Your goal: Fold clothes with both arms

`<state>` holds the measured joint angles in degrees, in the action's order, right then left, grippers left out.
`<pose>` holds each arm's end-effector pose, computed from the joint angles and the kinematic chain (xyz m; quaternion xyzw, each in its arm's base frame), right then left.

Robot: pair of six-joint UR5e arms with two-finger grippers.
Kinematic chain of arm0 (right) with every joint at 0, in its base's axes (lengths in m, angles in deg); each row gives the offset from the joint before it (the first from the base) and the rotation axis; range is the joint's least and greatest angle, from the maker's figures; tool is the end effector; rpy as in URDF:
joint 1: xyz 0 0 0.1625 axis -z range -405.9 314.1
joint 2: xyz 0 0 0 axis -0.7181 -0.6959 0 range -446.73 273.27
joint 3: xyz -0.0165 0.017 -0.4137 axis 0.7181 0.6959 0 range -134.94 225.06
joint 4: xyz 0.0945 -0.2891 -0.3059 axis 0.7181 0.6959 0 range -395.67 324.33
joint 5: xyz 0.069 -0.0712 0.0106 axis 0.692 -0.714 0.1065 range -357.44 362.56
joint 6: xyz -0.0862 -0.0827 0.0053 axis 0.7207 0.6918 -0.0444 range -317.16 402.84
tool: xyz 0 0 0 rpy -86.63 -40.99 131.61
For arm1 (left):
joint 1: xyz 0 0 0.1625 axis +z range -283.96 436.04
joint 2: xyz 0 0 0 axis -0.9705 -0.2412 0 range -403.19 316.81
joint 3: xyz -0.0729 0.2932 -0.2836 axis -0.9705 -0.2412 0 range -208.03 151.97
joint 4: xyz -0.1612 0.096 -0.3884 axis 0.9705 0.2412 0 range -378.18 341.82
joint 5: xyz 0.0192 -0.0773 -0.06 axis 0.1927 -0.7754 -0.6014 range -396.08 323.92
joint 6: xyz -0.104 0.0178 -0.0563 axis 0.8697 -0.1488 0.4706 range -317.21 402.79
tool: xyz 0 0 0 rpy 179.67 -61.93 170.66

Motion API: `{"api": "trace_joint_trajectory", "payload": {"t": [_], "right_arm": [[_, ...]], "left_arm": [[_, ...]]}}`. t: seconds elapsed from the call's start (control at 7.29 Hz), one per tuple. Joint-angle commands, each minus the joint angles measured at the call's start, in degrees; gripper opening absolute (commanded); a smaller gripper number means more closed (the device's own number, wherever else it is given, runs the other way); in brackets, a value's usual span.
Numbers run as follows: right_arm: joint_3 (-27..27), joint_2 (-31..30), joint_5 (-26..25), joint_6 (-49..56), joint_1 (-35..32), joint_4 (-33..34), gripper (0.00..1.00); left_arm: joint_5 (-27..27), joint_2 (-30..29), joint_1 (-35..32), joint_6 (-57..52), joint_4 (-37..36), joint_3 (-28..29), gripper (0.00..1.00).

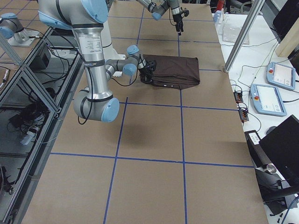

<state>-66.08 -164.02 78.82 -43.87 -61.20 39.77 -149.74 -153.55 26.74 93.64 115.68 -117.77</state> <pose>-0.5215 -0.3104 0.3408 0.1734 -0.3840 0.1435 0.8955 0.3732 -0.5649 0.3685 0.2370 0.4928 0.0347 0.8365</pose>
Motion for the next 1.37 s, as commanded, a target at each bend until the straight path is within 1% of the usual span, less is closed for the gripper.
{"api": "trace_joint_trajectory", "payload": {"t": [0.0, 0.14, 0.27, 0.41, 0.69, 0.82, 0.96, 1.1, 1.23], "right_arm": [[-2.15, -2.42, -0.58, -0.12, 1.85, -0.12, 0.25], [-2.32, -1.72, -2.15, 0.22, 2.55, -0.12, 0.99], [-4.32, -1.71, -1.04, 1.1, 2.56, 0.4, 1.0], [-7.04, -1.37, 0.45, 5.02, 2.73, 4.58, 1.0], [-5.68, 6.51, -0.05, 6.38, 6.58, 14.59, 1.0], [-2.88, 8.55, -0.93, 6.47, 7.56, 14.99, 0.82], [-1.89, 9.87, -0.41, 9.34, 7.57, 15.0, 0.61], [-1.8, 10.06, -0.32, 16.15, 7.48, 15.08, 0.58], [-1.8, 10.06, -0.15, 21.62, 6.96, 15.08, 0.52]], "left_arm": [[0.28, 2.67, 2.54, 3.55, -0.09, -3.67, 1.0], [0.28, 4.87, 2.72, 3.64, -0.09, -5.69, 1.0], [0.8, 6.28, 3.42, 3.82, -0.09, -7.28, 1.0], [1.07, 6.65, 4.3, 5.39, -0.09, -7.9, 1.0], [3.09, 6.65, 6.93, 9.34, -0.18, -9.05, 1.0], [3.27, 6.65, 8.07, 11.1, -0.18, -9.57, 1.0], [3.97, 6.74, 8.35, 11.55, -0.18, -10.1, 1.0], [4.41, 6.74, 8.35, 11.55, -0.7, -10.11, 1.0], [4.5, 6.74, 8.35, 11.55, -0.88, -10.11, 1.0]]}}
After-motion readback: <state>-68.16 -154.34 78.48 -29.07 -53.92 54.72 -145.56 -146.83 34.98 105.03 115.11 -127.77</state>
